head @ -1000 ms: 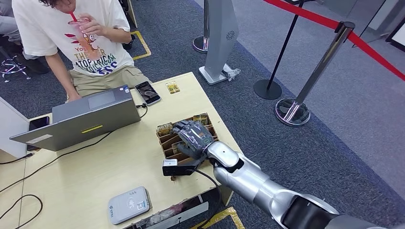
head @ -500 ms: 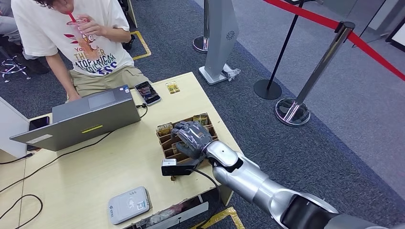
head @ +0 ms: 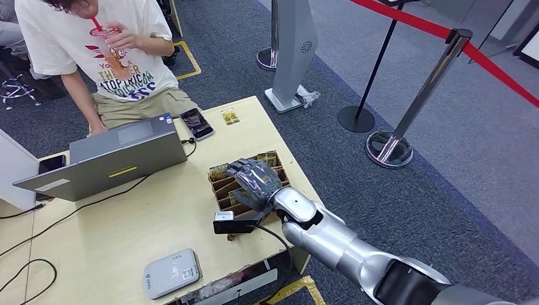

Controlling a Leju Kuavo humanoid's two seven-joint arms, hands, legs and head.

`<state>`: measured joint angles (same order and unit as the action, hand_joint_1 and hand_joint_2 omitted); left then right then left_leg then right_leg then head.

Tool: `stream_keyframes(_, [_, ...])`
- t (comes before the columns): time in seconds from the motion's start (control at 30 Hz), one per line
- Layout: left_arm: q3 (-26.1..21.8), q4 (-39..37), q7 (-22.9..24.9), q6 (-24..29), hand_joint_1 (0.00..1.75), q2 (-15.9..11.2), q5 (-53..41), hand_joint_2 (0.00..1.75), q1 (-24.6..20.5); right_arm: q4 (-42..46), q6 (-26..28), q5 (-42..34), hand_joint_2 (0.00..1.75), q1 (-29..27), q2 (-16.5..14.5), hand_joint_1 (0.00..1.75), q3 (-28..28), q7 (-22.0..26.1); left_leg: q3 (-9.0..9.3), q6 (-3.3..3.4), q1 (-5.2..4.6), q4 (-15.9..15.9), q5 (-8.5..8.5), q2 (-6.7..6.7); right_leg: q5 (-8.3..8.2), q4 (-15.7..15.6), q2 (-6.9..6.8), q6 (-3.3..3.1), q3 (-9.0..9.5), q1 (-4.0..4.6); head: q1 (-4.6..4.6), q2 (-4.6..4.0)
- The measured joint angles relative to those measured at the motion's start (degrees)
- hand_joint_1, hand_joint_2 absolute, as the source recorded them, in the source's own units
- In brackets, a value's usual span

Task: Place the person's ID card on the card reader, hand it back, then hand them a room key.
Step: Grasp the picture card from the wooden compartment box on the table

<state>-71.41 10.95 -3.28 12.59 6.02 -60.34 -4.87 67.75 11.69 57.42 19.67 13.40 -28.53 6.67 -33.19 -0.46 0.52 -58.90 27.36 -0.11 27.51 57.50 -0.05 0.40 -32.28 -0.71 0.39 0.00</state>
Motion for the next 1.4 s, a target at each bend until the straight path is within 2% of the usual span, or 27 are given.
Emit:
stream_keyframes(0.9, [-0.04,0.00,-0.01,0.04,0.00,-0.05,0.34,0.00,0.02,0.08,0.03,0.02,1.75,-1.02,0.00,0.85,-0.10,-0.04,0.00,0.00,0.00,0.00,0.00,0.00,0.00,0.00,0.00,0.00,0.00,0.00,0.00,0.00])
stream_keyframes(1.4, [-0.05,0.00,-0.48,-0.06,0.00,-0.08,0.14,0.00,0.04,1.69,-0.01,0.08,1.75,-3.84,0.86,0.88,0.05,-0.52,0.00,0.00,0.00,0.00,0.00,0.00,0.00,0.00,0.00,0.00,0.00,0.00,0.00,0.00])
